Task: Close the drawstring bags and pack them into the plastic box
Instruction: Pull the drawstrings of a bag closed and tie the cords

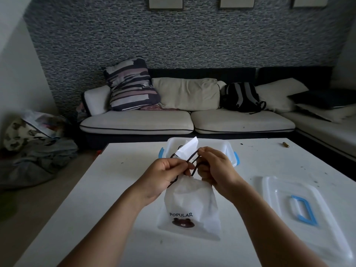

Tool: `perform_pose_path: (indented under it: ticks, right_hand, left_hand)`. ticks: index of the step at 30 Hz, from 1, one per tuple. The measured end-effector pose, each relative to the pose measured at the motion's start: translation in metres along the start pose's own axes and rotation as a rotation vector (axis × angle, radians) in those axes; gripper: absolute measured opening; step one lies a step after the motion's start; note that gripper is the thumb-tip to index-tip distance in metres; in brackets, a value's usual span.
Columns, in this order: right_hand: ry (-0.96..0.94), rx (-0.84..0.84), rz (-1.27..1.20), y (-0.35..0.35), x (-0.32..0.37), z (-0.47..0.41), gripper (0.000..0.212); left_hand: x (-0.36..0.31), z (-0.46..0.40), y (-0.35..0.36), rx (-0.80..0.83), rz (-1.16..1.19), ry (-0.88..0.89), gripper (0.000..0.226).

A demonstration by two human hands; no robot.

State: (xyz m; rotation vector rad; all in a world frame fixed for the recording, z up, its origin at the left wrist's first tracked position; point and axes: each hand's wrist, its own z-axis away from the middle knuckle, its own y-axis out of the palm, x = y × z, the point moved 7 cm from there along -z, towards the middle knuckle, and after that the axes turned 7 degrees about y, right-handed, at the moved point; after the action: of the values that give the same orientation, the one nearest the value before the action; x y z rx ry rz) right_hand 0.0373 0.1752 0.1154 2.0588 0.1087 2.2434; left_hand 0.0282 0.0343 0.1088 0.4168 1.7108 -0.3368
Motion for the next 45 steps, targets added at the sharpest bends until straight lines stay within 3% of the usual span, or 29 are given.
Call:
perform_pose_path:
  ticks: [3, 8, 12, 17, 25, 32, 36, 39, 42, 45]
  right_hand:
    - [0.031, -0.039, -0.067, -0.001, -0.003, -0.001, 0.03]
    - [-0.055, -0.027, 0.175, -0.005, 0.006, 0.0, 0.012]
    - [-0.145, 0.012, 0.349, -0.004, 0.014, 0.006, 0.01]
    - [-0.09, -0.02, 0.179, -0.007, 0.008, 0.002, 0.025]
    - [-0.046, -0.043, 0.039, -0.011, 0.007, 0.001, 0.021]
    - [0.023, -0.049, -0.043, -0.013, 0.001, -0.001, 0.023]
    - [0.054, -0.051, -0.056, -0.008, -0.003, -0.003, 0.024]
    - [0.067, -0.065, -0.062, -0.008, -0.004, -0.004, 0.025]
    - [0.068, -0.067, -0.027, -0.01, -0.003, -0.004, 0.024]
    - [0.07, -0.055, -0.01, -0.011, -0.002, -0.003, 0.023]
  left_hand:
    - [0.0, 0.0, 0.001, -0.004, 0.016, -0.003, 0.022]
    - [0.0, 0.002, -0.003, -0.029, -0.007, -0.002, 0.022]
    - [0.0, 0.004, -0.006, -0.008, 0.021, -0.027, 0.021]
    - [0.006, 0.004, 0.0, 0.029, 0.013, -0.073, 0.02]
    - [0.006, -0.002, -0.002, -0.103, 0.109, -0.033, 0.011]
    - [0.005, 0.0, 0.003, -0.057, 0.114, -0.044, 0.016]
    - [0.005, 0.0, -0.002, -0.136, 0.128, -0.057, 0.015]
    - [0.005, 0.001, -0.004, -0.134, 0.098, -0.074, 0.02]
    - [0.004, 0.002, -0.004, -0.125, 0.083, -0.059, 0.005]
    - [0.003, 0.002, -0.005, -0.114, 0.067, -0.036, 0.007]
